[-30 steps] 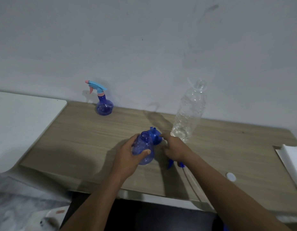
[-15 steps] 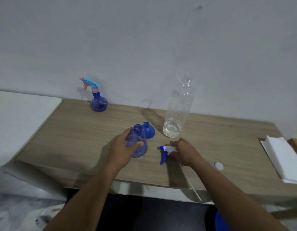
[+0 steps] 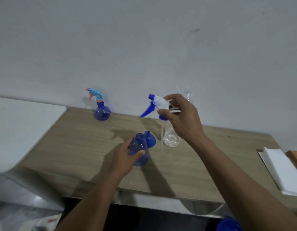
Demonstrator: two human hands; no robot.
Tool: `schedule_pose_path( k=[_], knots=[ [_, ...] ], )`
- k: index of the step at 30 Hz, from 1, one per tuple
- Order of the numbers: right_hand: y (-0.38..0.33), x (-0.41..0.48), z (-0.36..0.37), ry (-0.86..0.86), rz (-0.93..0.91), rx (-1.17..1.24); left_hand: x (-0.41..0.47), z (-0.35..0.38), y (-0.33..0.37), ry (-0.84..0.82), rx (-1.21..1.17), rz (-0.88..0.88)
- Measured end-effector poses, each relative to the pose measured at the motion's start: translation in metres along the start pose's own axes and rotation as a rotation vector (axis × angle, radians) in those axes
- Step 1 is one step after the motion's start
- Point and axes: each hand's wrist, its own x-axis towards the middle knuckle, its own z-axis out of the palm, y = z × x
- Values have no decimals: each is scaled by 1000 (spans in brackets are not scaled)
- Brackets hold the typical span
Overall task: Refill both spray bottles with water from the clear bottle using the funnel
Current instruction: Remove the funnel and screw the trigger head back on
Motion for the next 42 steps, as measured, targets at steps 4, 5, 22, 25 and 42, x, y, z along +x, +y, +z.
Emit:
schedule_pose_path(
  k=[4,5,22,25,42],
  knots=[
    [-22,9,14,31,-70,109,1,0,0,-2,-16,-17],
    [-26,10,16,44,-81,125,1,0,-1,-5,-19,-20],
    [-6,3,62,6,-121,163,9,2,-16,-35,-121,-43],
    [28,-3,75,-61,-64,59,7,2,-17,-8,-106,9],
    [79,-16,91,-223,-347,-330,6,4,-19,24,-103,17]
  ],
)
